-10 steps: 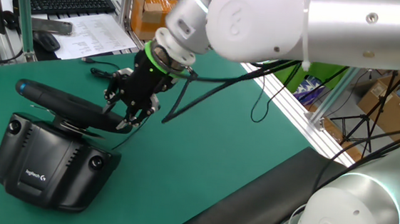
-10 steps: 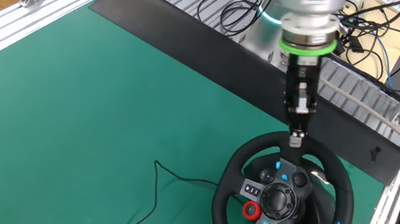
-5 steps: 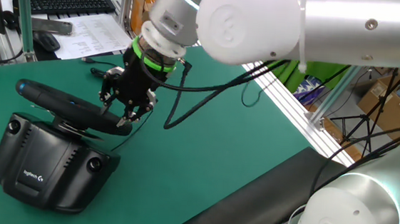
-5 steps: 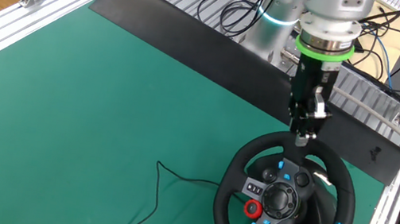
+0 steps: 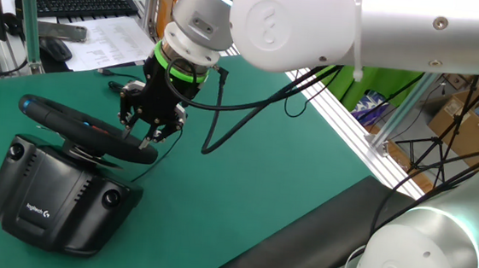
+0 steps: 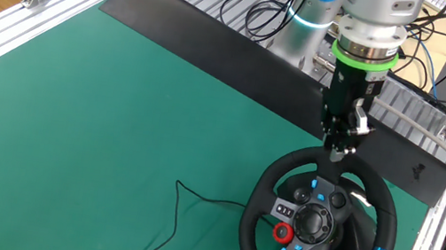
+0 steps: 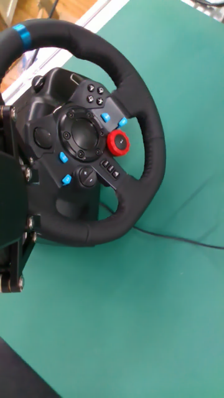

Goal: Rotate the steering wheel 90 degrees clockwise

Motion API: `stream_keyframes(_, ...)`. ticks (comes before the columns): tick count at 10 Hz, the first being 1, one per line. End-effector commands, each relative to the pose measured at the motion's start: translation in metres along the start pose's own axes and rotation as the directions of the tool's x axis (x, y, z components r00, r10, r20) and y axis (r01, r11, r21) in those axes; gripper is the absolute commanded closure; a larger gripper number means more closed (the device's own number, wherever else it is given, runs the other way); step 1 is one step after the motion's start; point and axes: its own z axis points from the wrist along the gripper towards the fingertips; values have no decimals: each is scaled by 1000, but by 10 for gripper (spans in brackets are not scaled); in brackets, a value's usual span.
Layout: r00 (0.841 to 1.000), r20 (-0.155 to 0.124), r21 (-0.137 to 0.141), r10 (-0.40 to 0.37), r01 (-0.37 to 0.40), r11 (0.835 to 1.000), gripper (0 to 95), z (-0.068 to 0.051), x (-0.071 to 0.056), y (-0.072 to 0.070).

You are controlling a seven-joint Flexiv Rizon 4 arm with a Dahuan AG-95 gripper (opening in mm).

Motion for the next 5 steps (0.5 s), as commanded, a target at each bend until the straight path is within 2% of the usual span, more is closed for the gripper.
stream_keyframes(1,1000,-2,3,-8,8,1000,950,48,1,0)
stream_keyframes(2,999,-9,37,-43,43,998,950,47,1,0)
stream_keyframes(3,994,-11,87,-107,108,990,950,47,-2,-2)
stream_keyframes(5,994,-15,78,-109,110,991,950,49,-7,-8)
